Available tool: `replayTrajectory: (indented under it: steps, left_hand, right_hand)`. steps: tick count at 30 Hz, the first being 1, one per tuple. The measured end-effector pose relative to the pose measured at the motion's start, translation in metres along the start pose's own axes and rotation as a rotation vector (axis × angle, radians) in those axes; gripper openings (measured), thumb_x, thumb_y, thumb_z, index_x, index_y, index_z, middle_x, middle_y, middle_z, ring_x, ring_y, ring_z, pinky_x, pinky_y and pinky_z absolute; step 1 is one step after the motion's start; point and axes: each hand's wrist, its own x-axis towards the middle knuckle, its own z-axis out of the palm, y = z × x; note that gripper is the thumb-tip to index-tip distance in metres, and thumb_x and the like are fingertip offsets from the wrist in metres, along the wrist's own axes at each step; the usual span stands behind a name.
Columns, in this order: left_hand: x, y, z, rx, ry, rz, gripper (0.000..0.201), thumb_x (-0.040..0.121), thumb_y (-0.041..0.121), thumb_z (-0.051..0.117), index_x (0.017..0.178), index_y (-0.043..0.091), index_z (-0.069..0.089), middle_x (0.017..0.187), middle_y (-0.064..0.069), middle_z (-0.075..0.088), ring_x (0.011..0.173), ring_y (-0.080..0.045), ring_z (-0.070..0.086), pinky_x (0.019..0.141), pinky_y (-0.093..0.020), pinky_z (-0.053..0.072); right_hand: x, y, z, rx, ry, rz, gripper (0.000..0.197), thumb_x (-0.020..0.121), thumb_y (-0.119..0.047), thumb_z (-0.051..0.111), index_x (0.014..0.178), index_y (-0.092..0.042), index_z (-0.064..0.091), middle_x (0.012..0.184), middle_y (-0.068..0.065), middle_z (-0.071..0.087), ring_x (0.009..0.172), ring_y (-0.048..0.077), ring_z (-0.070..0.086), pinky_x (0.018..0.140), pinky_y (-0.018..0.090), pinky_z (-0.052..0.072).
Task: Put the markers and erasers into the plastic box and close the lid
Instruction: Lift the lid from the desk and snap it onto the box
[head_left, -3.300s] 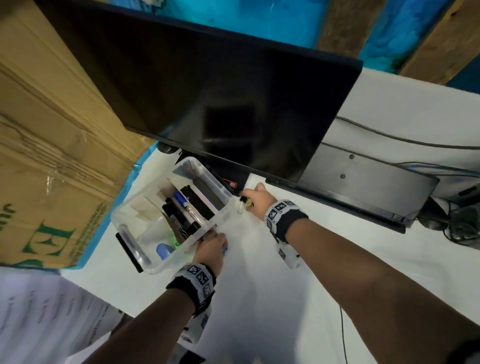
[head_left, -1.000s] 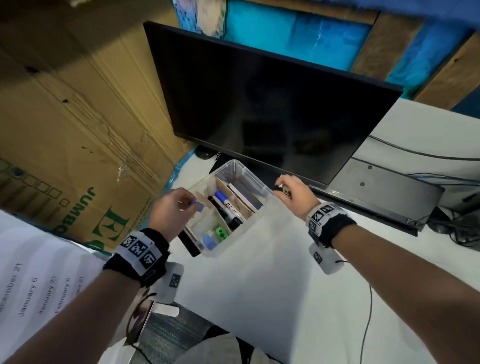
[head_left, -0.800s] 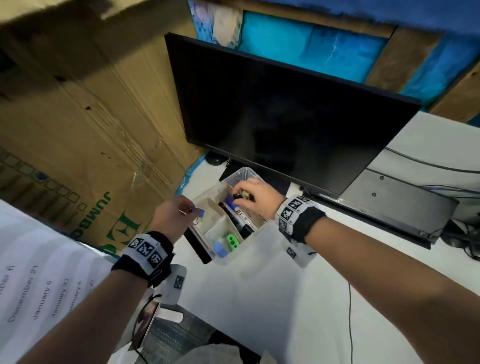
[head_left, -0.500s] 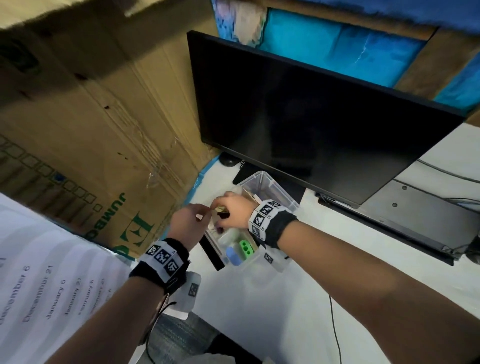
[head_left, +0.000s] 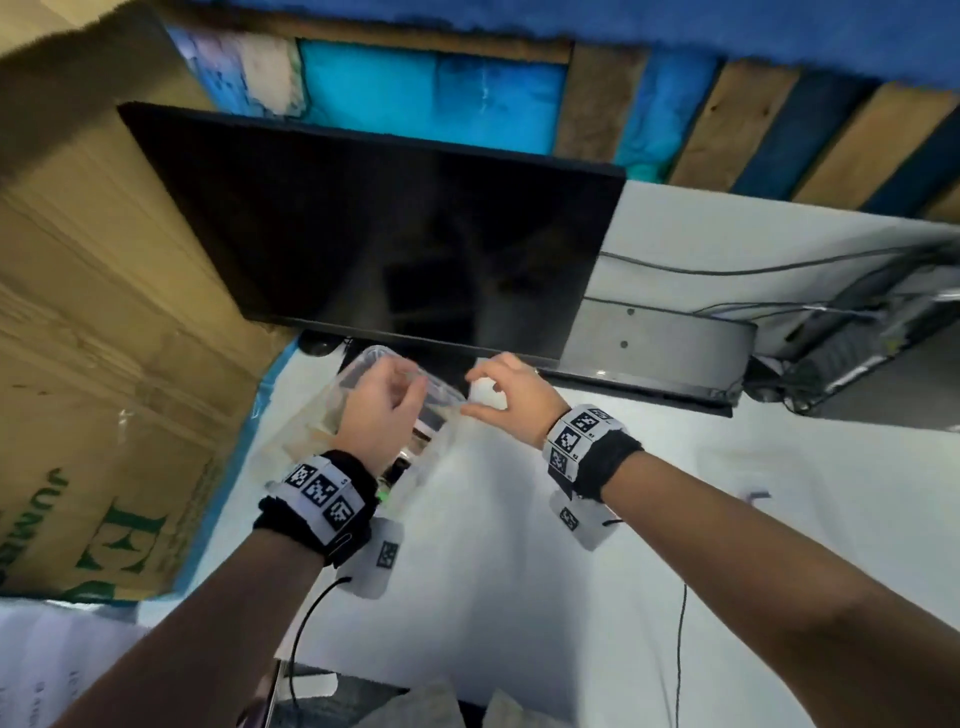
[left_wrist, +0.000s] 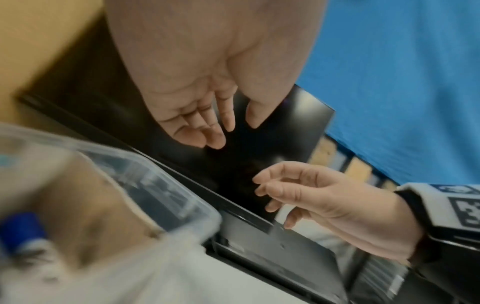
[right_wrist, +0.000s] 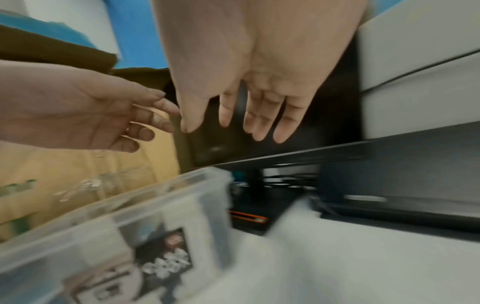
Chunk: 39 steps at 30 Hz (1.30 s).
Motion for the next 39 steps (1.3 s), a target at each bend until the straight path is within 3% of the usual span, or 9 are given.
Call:
replayTrajectory:
  steps: [3,6,10,15,22,27,31,34,39]
  left_hand:
    - [0.004,0.018,0.071,0.052,-0.15,0.043,0.028,0.085,0.033,0.061,0.108,0.018,0.054,0.087,0.0,0.064,0.077,-0.022,0.062,0.072,-0.031,0.049]
    - [-0.005,0.038,0.151,0.101,-0.31,0.032,0.038,0.082,0.035,0.066,0.114,0.018,0.053,0.107,-0.008,0.062,0.079,-0.023,0.059,0.077,-0.03,0.048]
    - [-0.035,0.06,0.249,0.135,-0.539,-0.047,0.058,0.079,0.035,0.071,0.126,0.015,0.045,0.126,-0.014,0.054,0.105,-0.024,0.057,0.093,-0.032,0.046]
    - [-0.074,0.06,0.336,0.219,-0.75,-0.173,0.085,0.076,0.038,0.073,0.143,0.012,0.028,0.141,-0.015,0.045,0.128,-0.028,0.048,0.107,-0.035,0.039]
    - [-0.096,0.052,0.389,-0.031,-0.802,-0.412,0.093,0.077,0.022,0.075,0.147,0.011,0.015,0.141,-0.016,0.045,0.112,-0.026,0.054,0.089,-0.039,0.054]
    - [-0.087,0.047,0.379,-0.027,-0.759,-0.502,0.069,0.08,0.014,0.071,0.134,0.001,0.031,0.107,-0.013,0.058,0.094,-0.026,0.057,0.062,-0.029,0.051]
    - [-0.071,0.045,0.343,0.028,-0.735,-0.383,0.037,0.08,0.019,0.07,0.109,0.007,0.051,0.106,-0.015,0.06,0.086,-0.024,0.059,0.072,-0.034,0.054]
    - [-0.058,0.053,0.3,-0.088,-0.705,-0.361,0.024,0.08,0.015,0.069,0.088,0.015,0.046,0.101,-0.011,0.059,0.088,-0.022,0.061,0.08,-0.041,0.056]
    - [-0.053,0.067,0.202,-0.314,-0.622,-0.325,0.025,0.086,0.004,0.061,0.092,0.015,0.04,0.094,-0.016,0.064,0.074,-0.029,0.072,0.067,-0.04,0.06]
  right_hand:
    - [-0.055,0.074,-0.037,-0.104,0.178,0.233,0.06,0.078,-0.048,0.069,0.126,-0.017,0.052,0.123,0.01,0.054,0.116,0.028,0.051,0.102,0.041,0.041]
    - [-0.126,0.147,-0.069,-0.214,0.287,0.58,0.079,0.07,-0.061,0.069,0.133,-0.022,0.042,0.131,0.01,0.05,0.121,0.032,0.046,0.101,0.045,0.042]
    - [-0.218,0.233,-0.088,-0.198,0.215,1.032,0.108,0.06,-0.07,0.069,0.144,-0.024,0.018,0.146,0.011,0.033,0.138,0.034,0.027,0.108,0.053,0.034]
    - [-0.283,0.288,-0.078,-0.044,0.15,1.27,0.125,0.054,-0.065,0.077,0.147,-0.017,0.008,0.145,0.02,0.031,0.136,0.04,0.028,0.109,0.053,0.032]
    - [-0.292,0.293,-0.068,0.039,0.139,1.272,0.118,0.053,-0.049,0.087,0.142,-0.015,0.017,0.136,0.016,0.033,0.129,0.041,0.037,0.104,0.051,0.039]
    - [-0.284,0.283,-0.079,0.16,0.103,1.107,0.119,0.05,-0.044,0.089,0.143,-0.023,0.016,0.137,0.012,0.026,0.119,0.042,0.049,0.095,0.052,0.047]
    - [-0.26,0.262,-0.089,0.159,0.124,0.934,0.121,0.051,-0.045,0.089,0.144,-0.021,0.015,0.138,0.012,0.028,0.123,0.037,0.046,0.1,0.051,0.044]
    - [-0.235,0.238,-0.097,0.165,0.097,0.83,0.117,0.055,-0.046,0.087,0.144,-0.016,0.016,0.138,0.012,0.03,0.125,0.034,0.044,0.103,0.049,0.042]
    - [-0.175,0.18,-0.103,0.219,0.029,0.613,0.089,0.075,-0.056,0.067,0.141,-0.011,0.028,0.132,0.011,0.046,0.113,0.027,0.053,0.098,0.037,0.044]
